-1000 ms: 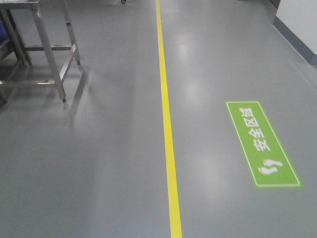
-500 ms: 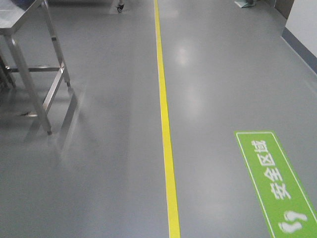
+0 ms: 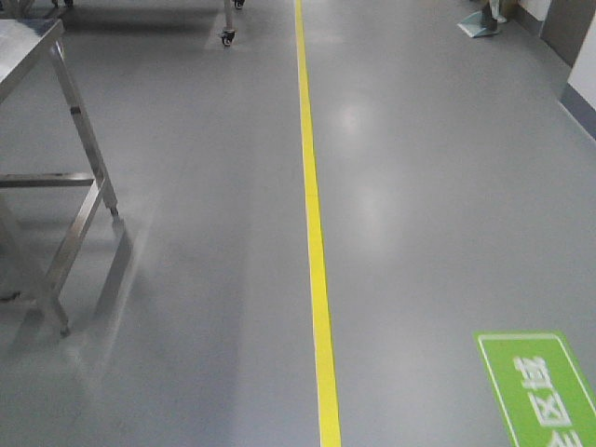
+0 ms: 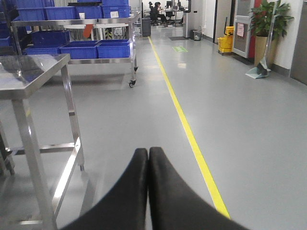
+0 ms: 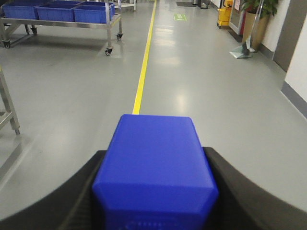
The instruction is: Pour parts from conveyor to right shelf
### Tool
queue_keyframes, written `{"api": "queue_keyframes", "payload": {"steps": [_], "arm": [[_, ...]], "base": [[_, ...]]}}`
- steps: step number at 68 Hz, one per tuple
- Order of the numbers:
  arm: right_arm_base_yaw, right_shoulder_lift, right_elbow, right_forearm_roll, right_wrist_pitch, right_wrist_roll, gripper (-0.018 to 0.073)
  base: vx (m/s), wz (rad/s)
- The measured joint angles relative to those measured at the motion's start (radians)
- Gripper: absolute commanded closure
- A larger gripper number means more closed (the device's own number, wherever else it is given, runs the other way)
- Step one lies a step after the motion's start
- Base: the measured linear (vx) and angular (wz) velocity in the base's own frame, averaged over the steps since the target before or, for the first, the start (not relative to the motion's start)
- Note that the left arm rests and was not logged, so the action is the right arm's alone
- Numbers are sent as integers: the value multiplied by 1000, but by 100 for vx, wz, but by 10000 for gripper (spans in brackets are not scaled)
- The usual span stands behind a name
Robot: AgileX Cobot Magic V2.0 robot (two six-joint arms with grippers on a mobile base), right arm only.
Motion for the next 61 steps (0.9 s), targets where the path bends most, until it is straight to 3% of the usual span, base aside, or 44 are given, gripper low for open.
{"api": "queue_keyframes", "payload": {"steps": [61], "arm": [[0,0,0,0,0,0,565]], "base": [[77,6]]}}
